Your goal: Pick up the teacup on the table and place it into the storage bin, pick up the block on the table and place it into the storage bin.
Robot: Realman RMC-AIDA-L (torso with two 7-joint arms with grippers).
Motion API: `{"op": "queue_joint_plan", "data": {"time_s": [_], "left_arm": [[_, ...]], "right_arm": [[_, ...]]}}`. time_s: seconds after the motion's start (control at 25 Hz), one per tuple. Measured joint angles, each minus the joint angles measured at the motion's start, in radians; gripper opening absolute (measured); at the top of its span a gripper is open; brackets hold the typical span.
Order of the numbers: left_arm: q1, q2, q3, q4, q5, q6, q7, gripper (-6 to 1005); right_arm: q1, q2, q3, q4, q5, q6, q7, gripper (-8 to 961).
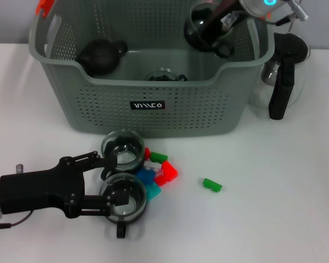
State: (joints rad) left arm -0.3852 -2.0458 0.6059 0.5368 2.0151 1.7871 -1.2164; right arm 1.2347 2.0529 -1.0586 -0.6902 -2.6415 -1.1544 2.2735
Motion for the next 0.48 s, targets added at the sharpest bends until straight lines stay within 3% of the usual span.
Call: {"op": "queue_joint_plan", "data": {"time_s": [0.48], "left_arm": [[0.0,-0.001,0.0,0.0,0.002,0.0,0.0,932]], "right_arm": [[-0.026,-0.014,-0.001,0.003,-0.008,0.005,0.007,55]]}}
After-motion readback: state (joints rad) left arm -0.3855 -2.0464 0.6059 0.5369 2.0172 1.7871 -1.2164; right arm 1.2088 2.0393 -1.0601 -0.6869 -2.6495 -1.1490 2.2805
